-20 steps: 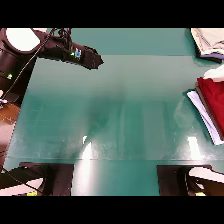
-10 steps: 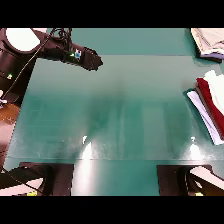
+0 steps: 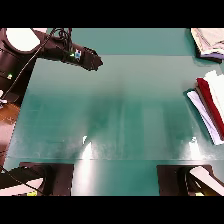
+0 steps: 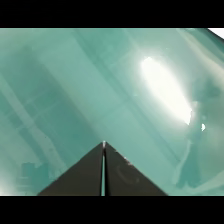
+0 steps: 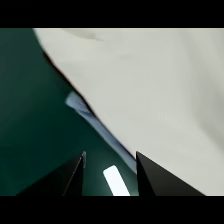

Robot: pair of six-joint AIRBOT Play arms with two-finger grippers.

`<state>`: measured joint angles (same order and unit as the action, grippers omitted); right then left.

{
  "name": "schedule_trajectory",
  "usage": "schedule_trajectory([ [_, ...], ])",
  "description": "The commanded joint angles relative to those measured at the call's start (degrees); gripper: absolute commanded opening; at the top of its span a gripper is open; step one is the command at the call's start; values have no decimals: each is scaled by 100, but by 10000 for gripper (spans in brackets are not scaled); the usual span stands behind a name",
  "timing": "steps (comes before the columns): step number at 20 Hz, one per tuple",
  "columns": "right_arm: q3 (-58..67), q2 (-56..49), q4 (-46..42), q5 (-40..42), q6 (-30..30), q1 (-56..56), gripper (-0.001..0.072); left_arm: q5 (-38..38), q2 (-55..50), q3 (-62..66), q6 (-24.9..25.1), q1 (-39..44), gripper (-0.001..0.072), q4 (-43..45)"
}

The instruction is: Fold the shirts.

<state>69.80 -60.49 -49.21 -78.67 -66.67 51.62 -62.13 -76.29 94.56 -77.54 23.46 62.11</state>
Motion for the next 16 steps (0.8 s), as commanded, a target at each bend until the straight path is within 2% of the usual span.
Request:
schedule_trajectory([
  [1,-37,17,901,210,-9,-1290,364,-4,4,2,-2,0,24,87],
  [3,-37,15,898,474,-9,-2168,202,-107,4,2,-4,2,24,46],
  [6,-37,13,857,898,4,-3220,22,46,7,2,-4,0,24,33],
  [10,-37,15,855,1167,24,-3910,21,299,7,2,-7,0,24,28],
  [16,-37,15,859,1067,22,-3950,21,638,7,2,-4,0,24,28],
])
